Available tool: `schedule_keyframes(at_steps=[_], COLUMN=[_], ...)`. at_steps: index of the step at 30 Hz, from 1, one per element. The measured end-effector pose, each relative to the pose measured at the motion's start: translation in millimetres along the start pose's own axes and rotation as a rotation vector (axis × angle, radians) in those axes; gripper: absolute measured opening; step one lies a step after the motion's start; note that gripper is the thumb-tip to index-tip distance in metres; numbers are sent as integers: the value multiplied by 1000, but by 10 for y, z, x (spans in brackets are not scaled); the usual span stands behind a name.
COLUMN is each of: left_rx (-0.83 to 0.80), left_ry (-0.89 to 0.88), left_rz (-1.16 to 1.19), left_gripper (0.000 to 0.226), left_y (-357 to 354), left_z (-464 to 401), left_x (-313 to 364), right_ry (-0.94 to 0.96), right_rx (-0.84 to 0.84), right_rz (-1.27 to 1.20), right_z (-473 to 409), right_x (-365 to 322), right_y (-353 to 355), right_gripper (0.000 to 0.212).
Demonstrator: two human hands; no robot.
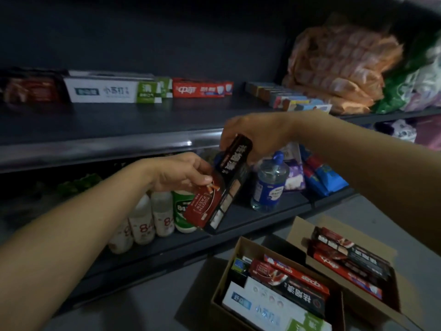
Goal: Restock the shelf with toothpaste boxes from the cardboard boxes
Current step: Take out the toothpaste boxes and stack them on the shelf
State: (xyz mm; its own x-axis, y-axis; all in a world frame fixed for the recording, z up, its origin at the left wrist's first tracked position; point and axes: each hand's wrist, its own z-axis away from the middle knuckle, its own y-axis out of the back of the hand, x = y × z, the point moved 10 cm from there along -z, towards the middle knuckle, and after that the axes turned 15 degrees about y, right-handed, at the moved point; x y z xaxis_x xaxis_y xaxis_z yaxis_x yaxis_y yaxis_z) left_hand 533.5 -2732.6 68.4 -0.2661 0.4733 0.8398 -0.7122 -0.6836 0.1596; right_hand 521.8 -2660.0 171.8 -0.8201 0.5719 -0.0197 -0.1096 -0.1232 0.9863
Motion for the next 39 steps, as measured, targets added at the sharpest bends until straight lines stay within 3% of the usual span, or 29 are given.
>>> schedule_keyframes(at_steps=[5, 9, 15, 22, 27, 34, 39], left_rx=[196, 377, 621, 735, 778, 981, 1138], left_ry=[-182, -278, -419, -452, -450, -437, -347], left_rz=[187, 370, 660, 824, 807, 824, 691], left_gripper=[25, 23, 27, 28, 20, 18, 41], left_y=[468, 862, 1453, 1840, 2100, 2777, 3187], left_z=[382, 721, 1186, 1723, 2090, 2788, 3176], left_x=[292, 439, 371, 50, -197, -684, -895], right_ry=[69, -12, -64, -21, 41, 84, 92], right_rx=[403, 535, 372, 389, 339, 250, 197], right_rz=[166, 134, -81, -202, -339, -305, -250], right_z=[5, -22, -467, -1293, -1709, -2186, -2516], right_x=[-116, -86, -351, -756, -960, -1034, -1057], right_y=[816, 1150, 1071, 1127, 1161, 1211, 1272], right_gripper=[63, 72, 52, 39, 32, 30, 28])
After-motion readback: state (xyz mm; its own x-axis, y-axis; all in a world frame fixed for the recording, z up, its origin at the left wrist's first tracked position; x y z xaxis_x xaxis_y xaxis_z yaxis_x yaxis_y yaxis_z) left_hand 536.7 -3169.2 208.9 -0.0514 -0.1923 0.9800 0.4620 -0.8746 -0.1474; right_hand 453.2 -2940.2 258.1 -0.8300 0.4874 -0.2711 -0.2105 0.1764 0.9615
